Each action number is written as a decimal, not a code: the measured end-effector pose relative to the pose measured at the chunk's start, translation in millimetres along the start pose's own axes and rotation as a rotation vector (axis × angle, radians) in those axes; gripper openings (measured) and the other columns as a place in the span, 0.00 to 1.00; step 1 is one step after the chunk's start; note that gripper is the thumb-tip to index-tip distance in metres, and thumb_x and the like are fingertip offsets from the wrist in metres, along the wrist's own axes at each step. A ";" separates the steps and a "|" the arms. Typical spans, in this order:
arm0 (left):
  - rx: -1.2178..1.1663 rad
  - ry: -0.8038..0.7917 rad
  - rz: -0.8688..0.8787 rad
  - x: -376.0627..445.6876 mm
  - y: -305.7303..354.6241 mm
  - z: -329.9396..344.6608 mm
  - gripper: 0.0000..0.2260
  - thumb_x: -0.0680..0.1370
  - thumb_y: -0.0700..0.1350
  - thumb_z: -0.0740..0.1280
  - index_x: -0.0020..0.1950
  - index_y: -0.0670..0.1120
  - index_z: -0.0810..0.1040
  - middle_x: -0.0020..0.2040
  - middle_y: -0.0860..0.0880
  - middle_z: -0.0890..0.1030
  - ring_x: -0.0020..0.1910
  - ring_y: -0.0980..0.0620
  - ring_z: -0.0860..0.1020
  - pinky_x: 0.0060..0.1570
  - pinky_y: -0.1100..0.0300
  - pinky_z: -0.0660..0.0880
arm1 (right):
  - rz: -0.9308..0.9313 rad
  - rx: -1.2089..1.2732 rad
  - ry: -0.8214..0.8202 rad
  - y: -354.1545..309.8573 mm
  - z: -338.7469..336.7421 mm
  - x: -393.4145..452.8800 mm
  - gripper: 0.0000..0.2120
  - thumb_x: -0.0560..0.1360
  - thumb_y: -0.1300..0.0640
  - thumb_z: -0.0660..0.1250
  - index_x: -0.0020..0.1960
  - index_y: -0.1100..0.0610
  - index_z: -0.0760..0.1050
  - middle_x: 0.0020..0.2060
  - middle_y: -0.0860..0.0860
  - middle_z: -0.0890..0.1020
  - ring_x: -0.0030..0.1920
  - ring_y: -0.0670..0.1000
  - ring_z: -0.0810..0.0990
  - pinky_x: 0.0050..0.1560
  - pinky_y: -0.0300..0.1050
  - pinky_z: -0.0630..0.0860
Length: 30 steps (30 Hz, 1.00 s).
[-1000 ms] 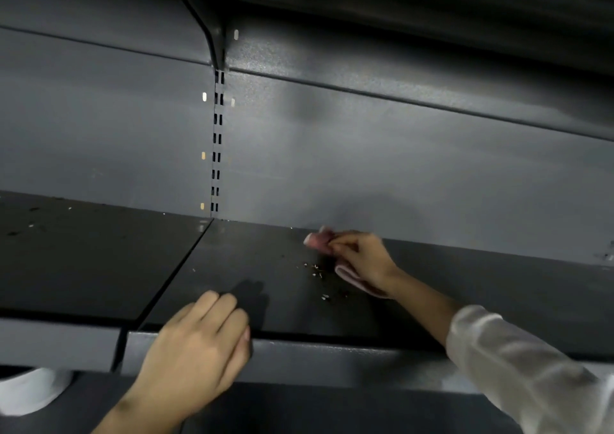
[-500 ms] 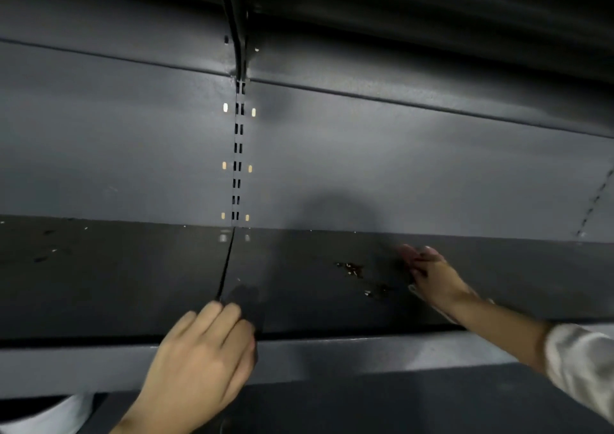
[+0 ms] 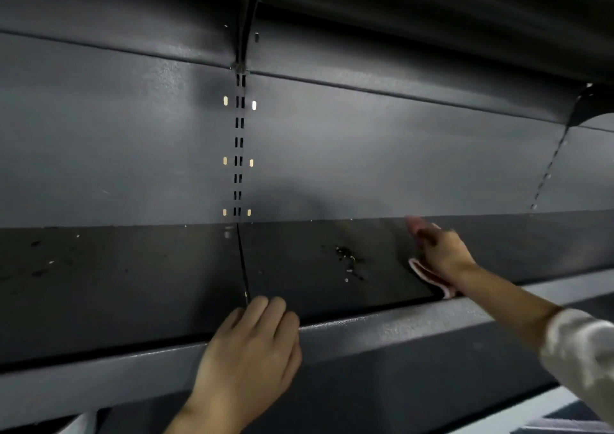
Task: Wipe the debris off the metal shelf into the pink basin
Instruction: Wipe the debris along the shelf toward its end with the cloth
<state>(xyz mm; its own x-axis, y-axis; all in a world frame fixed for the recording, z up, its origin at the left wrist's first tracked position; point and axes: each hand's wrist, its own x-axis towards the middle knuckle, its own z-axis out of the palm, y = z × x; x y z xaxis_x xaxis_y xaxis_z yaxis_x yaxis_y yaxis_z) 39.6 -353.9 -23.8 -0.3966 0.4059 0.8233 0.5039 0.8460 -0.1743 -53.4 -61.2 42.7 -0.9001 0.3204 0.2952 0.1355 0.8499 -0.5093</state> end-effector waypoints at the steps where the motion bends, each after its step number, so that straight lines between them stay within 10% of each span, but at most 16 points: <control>1: -0.001 0.005 -0.005 -0.1 0.8 0.9 0.11 0.70 0.45 0.59 0.28 0.46 0.74 0.29 0.48 0.73 0.34 0.48 0.66 0.25 0.58 0.71 | 0.055 -0.123 -0.097 11.9 -0.9 1.8 0.16 0.77 0.56 0.57 0.64 0.57 0.69 0.61 0.64 0.75 0.62 0.61 0.72 0.65 0.51 0.68; 5: 0.017 0.027 -0.009 1.6 2.4 2.5 0.11 0.69 0.45 0.59 0.28 0.46 0.74 0.28 0.48 0.73 0.35 0.48 0.65 0.25 0.58 0.71 | 0.098 -0.325 -0.231 5.2 22.3 -2.0 0.22 0.76 0.49 0.53 0.68 0.55 0.61 0.66 0.61 0.70 0.67 0.60 0.66 0.70 0.50 0.62; 13: 0.028 0.056 -0.009 4.6 3.6 2.2 0.12 0.69 0.43 0.59 0.27 0.45 0.75 0.27 0.47 0.73 0.34 0.49 0.64 0.27 0.58 0.68 | -0.440 0.023 -0.323 -116.2 101.6 -40.7 0.20 0.71 0.61 0.64 0.63 0.55 0.70 0.63 0.56 0.70 0.64 0.57 0.69 0.67 0.45 0.67; 21: 0.084 0.026 -0.046 3.1 -3.4 -1.8 0.10 0.66 0.43 0.60 0.25 0.46 0.75 0.26 0.48 0.73 0.33 0.51 0.65 0.32 0.59 0.63 | -0.348 0.207 -0.141 -64.3 53.0 53.3 0.17 0.72 0.66 0.64 0.60 0.61 0.74 0.61 0.59 0.78 0.61 0.57 0.76 0.56 0.42 0.71; 26: 0.153 -0.010 -0.062 5.3 1.5 0.7 0.11 0.66 0.45 0.61 0.22 0.49 0.71 0.24 0.51 0.70 0.24 0.52 0.70 0.26 0.63 0.65 | 0.199 0.046 -0.004 34.7 37.5 116.0 0.16 0.77 0.59 0.56 0.59 0.69 0.72 0.59 0.69 0.76 0.61 0.65 0.73 0.61 0.51 0.68; 30: 0.187 -0.023 -0.061 7.5 3.2 -0.3 0.12 0.66 0.44 0.61 0.22 0.49 0.69 0.24 0.51 0.70 0.23 0.53 0.70 0.23 0.64 0.66 | -0.013 -0.145 -0.153 3.5 78.9 124.0 0.16 0.76 0.54 0.59 0.58 0.61 0.74 0.60 0.64 0.75 0.63 0.64 0.69 0.66 0.53 0.63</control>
<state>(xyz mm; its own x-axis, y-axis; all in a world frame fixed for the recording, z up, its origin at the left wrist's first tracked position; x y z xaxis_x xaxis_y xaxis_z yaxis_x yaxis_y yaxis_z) 38.5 -348.3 -18.1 -0.4411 0.3577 0.8231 0.3278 0.9180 -0.2232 -197.2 -51.5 13.7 -0.9529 0.2517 0.1693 0.1721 0.9082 -0.3815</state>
